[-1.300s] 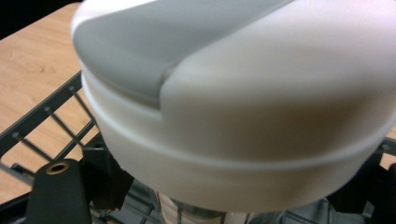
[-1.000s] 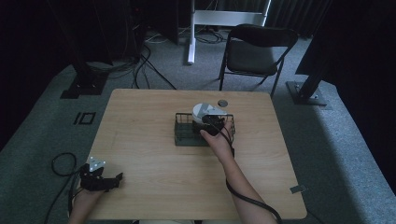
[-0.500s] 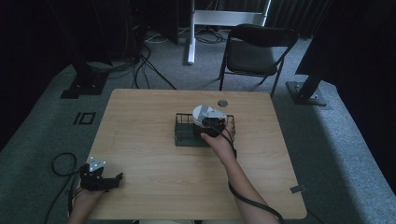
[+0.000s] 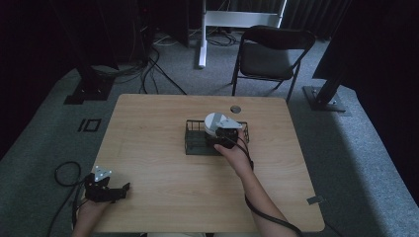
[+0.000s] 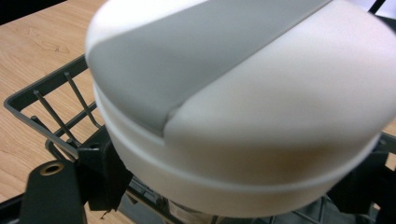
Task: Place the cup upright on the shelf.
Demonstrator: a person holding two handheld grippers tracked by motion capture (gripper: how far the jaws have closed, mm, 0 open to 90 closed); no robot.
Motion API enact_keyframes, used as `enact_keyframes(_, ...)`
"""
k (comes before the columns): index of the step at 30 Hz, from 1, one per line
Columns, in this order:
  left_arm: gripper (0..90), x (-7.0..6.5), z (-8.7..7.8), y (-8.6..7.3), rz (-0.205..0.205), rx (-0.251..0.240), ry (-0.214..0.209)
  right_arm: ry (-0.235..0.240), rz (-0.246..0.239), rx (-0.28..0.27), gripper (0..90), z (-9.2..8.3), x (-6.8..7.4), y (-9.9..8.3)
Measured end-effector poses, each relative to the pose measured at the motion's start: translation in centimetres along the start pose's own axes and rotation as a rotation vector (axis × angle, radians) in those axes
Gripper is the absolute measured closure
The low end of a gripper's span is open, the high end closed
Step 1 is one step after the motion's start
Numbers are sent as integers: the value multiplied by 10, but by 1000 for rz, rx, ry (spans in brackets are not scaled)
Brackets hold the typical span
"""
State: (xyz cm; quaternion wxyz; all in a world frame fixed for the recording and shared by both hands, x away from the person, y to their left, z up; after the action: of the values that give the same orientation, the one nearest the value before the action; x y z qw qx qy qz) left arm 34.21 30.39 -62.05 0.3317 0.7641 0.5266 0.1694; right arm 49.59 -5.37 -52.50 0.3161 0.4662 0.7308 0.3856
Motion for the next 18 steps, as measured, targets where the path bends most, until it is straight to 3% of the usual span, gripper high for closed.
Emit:
enact_keyframes(14,6,0,0,0,0,0,0,57,73,-25,123,-11,-2,1)
enact_keyframes(18,6,0,0,0,-1,-1,0,71,68,-36,119,-13,-2,-1)
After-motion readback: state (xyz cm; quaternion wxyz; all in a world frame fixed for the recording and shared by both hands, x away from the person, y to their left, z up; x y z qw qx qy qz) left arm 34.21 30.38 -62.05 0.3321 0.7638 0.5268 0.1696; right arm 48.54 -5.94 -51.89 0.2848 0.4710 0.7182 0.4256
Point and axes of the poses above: each handheld gripper's, and its own axes: z roughly forward along the jaws, y roughly out of its top, x roughly to its left, the point moved 10 cm from there along z, roughly forward along the jaws, and after that the axes turned 8 degrees about -y, right-handed, at the moved point
